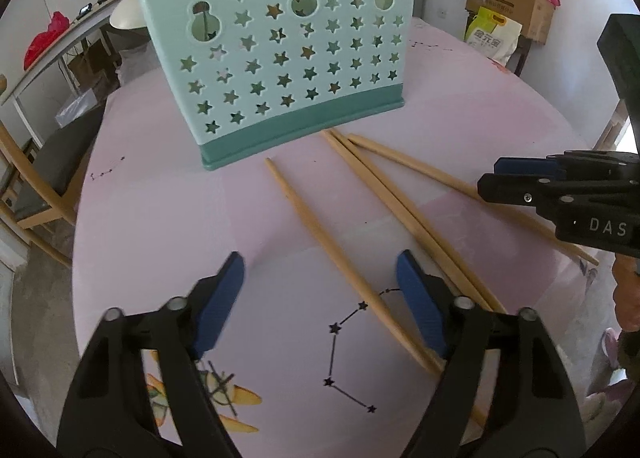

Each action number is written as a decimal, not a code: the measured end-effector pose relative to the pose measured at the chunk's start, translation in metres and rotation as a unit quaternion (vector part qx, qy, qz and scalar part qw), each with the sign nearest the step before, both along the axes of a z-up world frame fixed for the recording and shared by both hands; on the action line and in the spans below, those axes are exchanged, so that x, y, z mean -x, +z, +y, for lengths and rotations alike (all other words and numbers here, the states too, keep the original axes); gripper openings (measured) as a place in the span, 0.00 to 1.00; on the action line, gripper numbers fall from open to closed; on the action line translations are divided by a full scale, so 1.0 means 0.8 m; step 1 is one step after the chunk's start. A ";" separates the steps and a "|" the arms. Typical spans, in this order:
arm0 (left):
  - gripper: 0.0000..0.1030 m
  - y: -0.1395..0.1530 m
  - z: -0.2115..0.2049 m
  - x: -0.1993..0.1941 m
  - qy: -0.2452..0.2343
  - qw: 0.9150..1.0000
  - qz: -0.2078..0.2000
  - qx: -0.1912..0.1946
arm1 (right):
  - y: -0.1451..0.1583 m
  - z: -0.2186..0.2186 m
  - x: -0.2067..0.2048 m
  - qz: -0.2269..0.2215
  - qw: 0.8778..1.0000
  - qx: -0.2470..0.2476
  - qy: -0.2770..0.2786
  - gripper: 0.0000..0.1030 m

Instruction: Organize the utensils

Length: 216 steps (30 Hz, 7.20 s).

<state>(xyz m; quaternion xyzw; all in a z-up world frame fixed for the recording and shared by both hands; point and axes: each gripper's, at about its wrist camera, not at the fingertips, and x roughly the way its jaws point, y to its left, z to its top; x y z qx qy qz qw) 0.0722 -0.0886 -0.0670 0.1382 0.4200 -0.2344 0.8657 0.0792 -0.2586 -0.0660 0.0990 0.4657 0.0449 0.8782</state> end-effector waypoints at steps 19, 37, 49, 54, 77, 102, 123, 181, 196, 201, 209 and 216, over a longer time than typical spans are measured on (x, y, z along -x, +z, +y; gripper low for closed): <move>0.07 0.007 0.029 -0.002 0.002 1.000 0.008 0.000 | 0.004 0.026 -0.013 0.029 0.998 0.055 0.020 0.10; 0.06 0.007 0.083 -0.010 0.059 0.992 0.085 0.065 | 0.001 -0.011 -0.006 0.071 0.997 -0.015 -0.040 0.08; 0.17 0.011 0.087 -0.024 0.057 0.986 0.136 0.075 | 0.004 -0.001 -0.012 0.063 0.998 -0.004 -0.023 0.10; 0.17 0.011 0.098 -0.024 0.068 0.980 0.162 0.090 | 0.004 -0.005 -0.008 0.060 0.998 -0.011 -0.022 0.10; 0.23 0.000 0.094 -0.009 0.083 0.960 0.217 0.159 | 0.003 -0.006 -0.007 0.055 0.998 -0.022 -0.025 0.10; 0.23 0.027 0.000 -0.027 -0.026 0.994 0.098 0.039 | 0.002 -0.008 -0.010 0.048 0.998 -0.029 -0.019 0.10; 0.12 0.015 0.040 -0.069 0.093 0.982 0.135 0.099 | 0.003 -0.004 -0.012 0.047 0.999 -0.015 -0.002 0.18; 0.04 0.268 0.126 -0.043 0.041 0.909 -0.162 0.383 | 0.142 -0.023 0.003 -0.138 0.989 -0.033 -0.039 0.07; 0.04 0.278 0.093 -0.101 0.087 0.879 -0.233 0.406 | 0.135 -0.023 0.000 -0.130 0.990 -0.037 -0.036 0.07; 0.04 0.235 0.078 -0.123 0.097 0.887 -0.202 0.405 | 0.134 -0.022 -0.002 -0.127 0.991 -0.036 -0.034 0.07; 0.05 0.180 0.079 -0.126 0.097 0.897 -0.140 0.408 | 0.135 -0.020 -0.001 -0.127 0.991 -0.034 -0.034 0.07; 0.25 0.164 0.091 -0.105 0.081 0.904 -0.124 0.400 | 0.144 -0.018 0.004 -0.137 0.990 -0.030 -0.034 0.07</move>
